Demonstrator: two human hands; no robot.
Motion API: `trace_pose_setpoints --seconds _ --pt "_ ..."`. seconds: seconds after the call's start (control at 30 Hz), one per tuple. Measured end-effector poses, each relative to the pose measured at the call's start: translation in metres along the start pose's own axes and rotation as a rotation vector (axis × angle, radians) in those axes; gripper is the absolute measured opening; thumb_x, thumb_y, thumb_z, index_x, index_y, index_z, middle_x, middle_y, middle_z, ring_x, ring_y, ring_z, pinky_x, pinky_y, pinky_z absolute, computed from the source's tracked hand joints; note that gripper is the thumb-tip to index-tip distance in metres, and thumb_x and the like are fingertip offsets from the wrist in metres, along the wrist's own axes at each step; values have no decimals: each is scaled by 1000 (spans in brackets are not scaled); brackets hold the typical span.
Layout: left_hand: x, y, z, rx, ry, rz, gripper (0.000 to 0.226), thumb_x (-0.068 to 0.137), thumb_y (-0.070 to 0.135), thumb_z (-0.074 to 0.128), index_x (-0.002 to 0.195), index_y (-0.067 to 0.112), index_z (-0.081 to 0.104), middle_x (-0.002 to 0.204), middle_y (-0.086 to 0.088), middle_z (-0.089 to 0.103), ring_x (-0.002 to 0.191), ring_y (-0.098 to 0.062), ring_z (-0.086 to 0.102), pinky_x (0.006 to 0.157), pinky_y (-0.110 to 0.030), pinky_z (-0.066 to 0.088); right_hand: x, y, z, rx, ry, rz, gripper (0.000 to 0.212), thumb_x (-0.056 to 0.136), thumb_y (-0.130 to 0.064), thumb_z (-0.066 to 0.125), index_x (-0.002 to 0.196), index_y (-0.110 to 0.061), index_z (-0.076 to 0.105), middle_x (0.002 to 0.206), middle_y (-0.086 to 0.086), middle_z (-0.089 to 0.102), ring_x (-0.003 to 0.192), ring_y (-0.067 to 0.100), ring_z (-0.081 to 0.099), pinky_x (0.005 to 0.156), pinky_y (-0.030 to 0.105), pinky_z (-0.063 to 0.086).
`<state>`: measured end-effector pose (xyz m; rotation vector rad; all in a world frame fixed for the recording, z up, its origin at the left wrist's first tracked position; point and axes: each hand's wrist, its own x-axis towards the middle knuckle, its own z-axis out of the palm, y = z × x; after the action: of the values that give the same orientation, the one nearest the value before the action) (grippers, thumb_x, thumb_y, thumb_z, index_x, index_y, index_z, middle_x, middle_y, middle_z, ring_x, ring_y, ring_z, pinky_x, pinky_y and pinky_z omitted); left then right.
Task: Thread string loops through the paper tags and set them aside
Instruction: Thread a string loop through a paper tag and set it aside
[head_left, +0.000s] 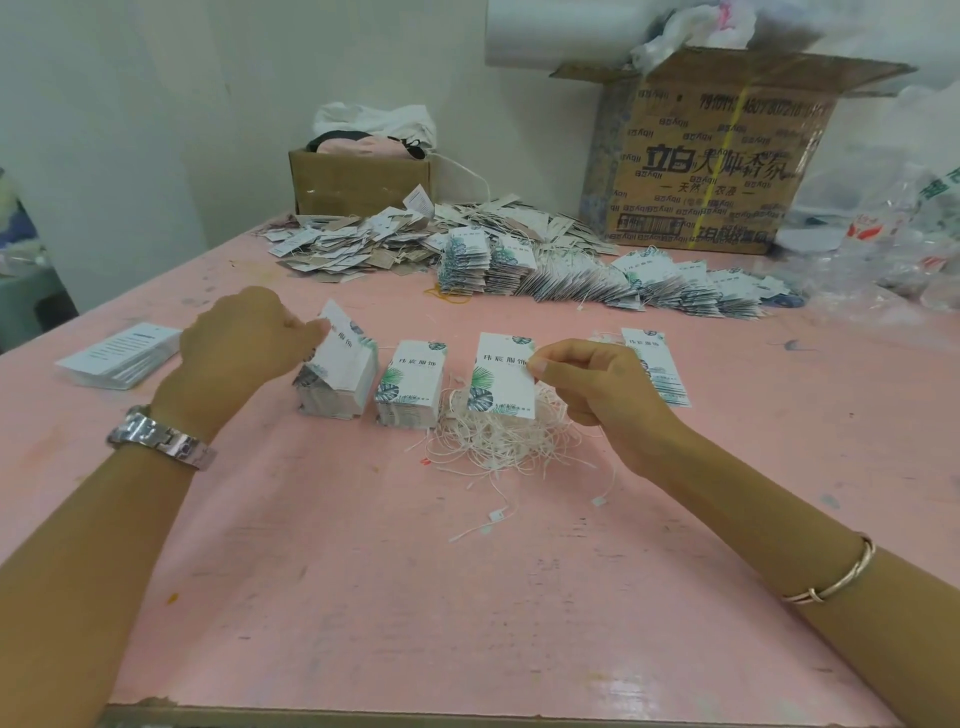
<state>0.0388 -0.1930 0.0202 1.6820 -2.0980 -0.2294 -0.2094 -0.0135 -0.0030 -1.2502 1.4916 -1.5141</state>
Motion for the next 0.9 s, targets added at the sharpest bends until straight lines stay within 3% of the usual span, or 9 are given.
trace_pose_setpoints --seconds 0.1,0.23,0.33,0.47,0.57,0.7,0.77,0.83,0.9 --pt "-2 4 -1 -242 52 63 41 93 41 63 73 7 73 74 -18 67 68 -30 56 63 -30 41 0 0 -1 -5 -6 -4 5 91 -6 65 87 -4 66 43 -15 49 38 3 23 39 15 21" --pt "-6 14 3 -564 92 94 26 90 37 69 80 14 75 68 8 63 64 -9 54 61 -24 39 1 1 -2 4 4 -8 3 90 -5 66 88 -3 67 44 -14 52 37 3 23 39 15 22" --pt "-12 21 4 -730 54 136 19 90 36 70 81 20 76 68 8 63 58 -5 51 66 -23 38 1 1 -3 2 32 -22 3 89 -6 68 87 -5 69 55 -11 61 38 4 25 40 15 22" --pt "-28 38 11 -922 -99 198 10 90 30 69 81 28 72 60 14 67 46 6 52 51 -10 42 -1 1 0 -69 80 -116 1 87 -3 69 88 -2 69 75 -1 66 38 -1 45 44 7 34" --pt "-41 50 24 -992 -222 218 11 89 25 69 79 21 71 61 11 69 47 3 52 48 -6 40 -1 2 0 -82 88 -164 2 87 -2 69 86 -4 69 66 -12 64 34 -1 43 42 6 33" --pt "-55 58 41 -991 -318 248 15 86 32 72 82 18 73 73 -2 73 56 -7 56 58 -15 46 -2 4 -1 -101 70 -203 2 88 -7 70 86 -6 68 52 -17 58 32 1 34 40 6 26" --pt "-60 60 47 -973 -303 273 16 86 33 72 79 18 72 66 5 68 51 -5 55 56 -14 45 -3 2 1 -104 66 -222 3 87 -10 71 85 -12 70 60 -4 63 39 8 33 45 15 26" --pt "-63 63 51 -953 -289 291 18 87 33 72 78 17 72 64 7 67 51 -5 57 57 -16 46 -3 2 3 -116 59 -222 4 86 -14 73 83 -16 71 76 27 62 52 23 35 54 28 27" --pt "-66 65 52 -952 -262 312 17 86 31 73 77 17 72 67 2 70 54 -8 60 60 -20 49 -2 3 4 -137 44 -228 5 86 -15 74 83 -18 72 75 35 56 57 27 34 60 35 27"
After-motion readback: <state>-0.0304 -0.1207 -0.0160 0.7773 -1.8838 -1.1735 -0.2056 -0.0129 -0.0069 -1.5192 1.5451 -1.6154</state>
